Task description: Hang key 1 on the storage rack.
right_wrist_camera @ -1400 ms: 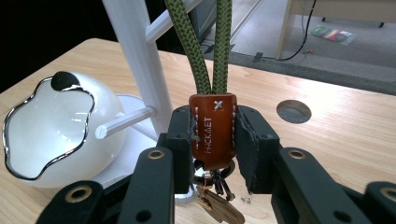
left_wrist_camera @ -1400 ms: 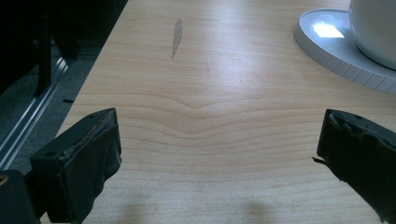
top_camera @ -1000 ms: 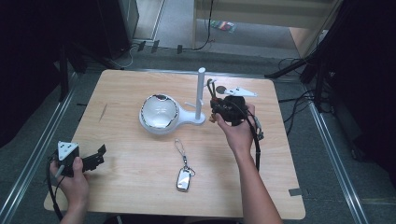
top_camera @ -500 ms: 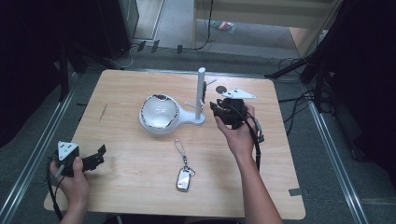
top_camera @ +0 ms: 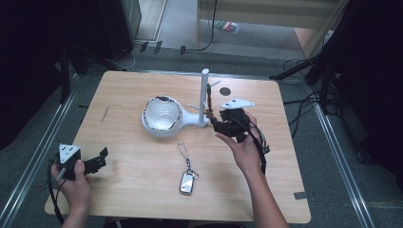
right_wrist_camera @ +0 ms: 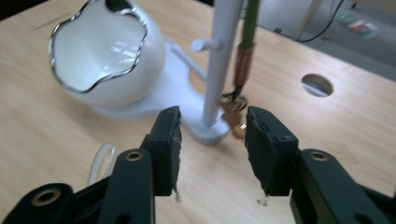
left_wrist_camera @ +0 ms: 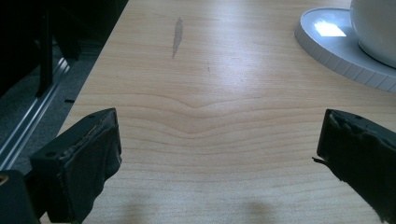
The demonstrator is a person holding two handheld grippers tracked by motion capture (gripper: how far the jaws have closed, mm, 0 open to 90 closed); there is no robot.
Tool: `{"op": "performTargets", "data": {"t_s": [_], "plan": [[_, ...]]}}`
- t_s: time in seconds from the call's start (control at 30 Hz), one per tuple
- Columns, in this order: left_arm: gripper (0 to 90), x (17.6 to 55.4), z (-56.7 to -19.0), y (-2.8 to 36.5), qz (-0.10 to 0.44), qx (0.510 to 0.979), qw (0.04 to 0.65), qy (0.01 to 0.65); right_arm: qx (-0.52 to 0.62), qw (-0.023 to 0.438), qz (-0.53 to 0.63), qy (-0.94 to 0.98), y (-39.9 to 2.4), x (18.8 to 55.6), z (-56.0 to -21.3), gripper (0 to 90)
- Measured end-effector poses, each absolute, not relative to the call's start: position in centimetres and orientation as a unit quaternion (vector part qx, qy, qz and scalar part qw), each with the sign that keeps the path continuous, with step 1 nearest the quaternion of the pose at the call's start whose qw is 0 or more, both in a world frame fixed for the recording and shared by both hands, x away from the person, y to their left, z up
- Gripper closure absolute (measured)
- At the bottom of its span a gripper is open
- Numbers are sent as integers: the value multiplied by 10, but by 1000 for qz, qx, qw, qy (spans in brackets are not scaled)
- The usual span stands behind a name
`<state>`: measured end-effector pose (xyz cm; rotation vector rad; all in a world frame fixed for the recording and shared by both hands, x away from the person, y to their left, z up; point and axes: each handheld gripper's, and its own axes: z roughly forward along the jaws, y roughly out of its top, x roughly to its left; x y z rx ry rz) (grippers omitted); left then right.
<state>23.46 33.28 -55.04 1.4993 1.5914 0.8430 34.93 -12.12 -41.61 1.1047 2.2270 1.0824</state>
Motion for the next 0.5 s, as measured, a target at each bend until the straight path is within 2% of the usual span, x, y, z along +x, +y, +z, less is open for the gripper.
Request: {"op": "performTargets", "data": {"t_s": [0.23, 0.3, 0.33, 0.5], "plan": [[0, 234, -550, 332, 333, 592, 386, 624, 401, 179, 376, 816, -120, 340, -420, 495], [0, 235, -550, 332, 334, 592, 386, 624, 399, 178, 369, 820, -119, 340, -421, 491], [0, 235, -550, 332, 333, 592, 386, 624, 395, 178, 356, 828, -118, 338, -421, 461], [1, 235, -550, 332, 334, 593, 384, 623, 391, 179, 349, 833, -117, 335, -422, 463]]}}
